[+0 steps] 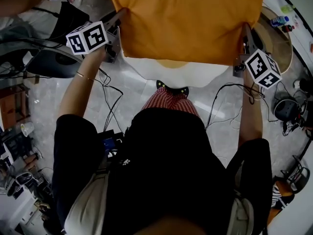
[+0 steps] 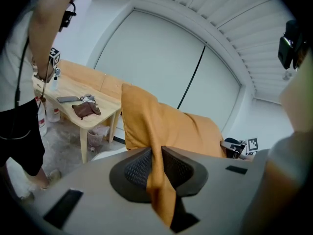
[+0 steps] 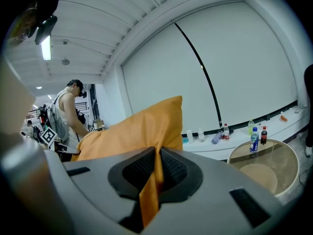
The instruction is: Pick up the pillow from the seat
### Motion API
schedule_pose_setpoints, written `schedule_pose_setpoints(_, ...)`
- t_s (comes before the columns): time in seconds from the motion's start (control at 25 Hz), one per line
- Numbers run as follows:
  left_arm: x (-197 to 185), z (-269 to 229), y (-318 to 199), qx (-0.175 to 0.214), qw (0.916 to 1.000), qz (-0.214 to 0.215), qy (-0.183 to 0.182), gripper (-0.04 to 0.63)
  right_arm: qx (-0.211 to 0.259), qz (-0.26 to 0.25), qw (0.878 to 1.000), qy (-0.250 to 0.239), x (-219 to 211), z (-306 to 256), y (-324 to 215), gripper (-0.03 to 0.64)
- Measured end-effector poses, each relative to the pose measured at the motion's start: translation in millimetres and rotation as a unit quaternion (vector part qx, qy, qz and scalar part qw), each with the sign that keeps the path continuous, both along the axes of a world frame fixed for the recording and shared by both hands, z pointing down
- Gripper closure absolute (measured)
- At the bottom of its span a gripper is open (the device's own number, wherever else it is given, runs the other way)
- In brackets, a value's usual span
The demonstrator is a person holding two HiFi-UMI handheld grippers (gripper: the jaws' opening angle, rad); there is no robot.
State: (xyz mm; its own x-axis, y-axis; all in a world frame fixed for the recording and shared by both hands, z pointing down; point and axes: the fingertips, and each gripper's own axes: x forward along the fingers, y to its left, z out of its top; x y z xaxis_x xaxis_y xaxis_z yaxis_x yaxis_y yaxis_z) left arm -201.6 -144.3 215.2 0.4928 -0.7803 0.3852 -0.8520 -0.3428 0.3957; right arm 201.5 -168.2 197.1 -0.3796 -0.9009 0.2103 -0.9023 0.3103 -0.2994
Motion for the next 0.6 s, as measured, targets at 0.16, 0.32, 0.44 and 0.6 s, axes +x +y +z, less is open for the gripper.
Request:
schedule_pose_setpoints(0.16, -6.4, 8.7, -3.6, 0.001, 1.0000, 0.001, -0.005, 0.529, 0.007, -0.013, 1.000, 0.002, -8.5, 6.3, -4.5, 0.569)
schedule_pose_setpoints(0.32, -0.9, 0.2, -1.1, 0.008, 0.9999, 0.004, -0.008, 0.529, 0.009, -0.015, 1.000, 0.003, -2.7, -0.1, -1.9, 0.569)
schedule_pose_setpoints(0.44, 4.1, -7.7, -1.2, 0.013, 0.9999, 0.004, -0.006, 0.529, 0.015, -0.018, 1.000, 0.004, 2.9, -9.0, -1.0, 0.569)
schedule_pose_setpoints(0.6, 8.1, -15.3, 3.6, 0.012, 0.9999, 0.005, -0.005, 0.529, 0.022, -0.020, 1.000, 0.004, 8.0, -21.1, 3.6, 0.570)
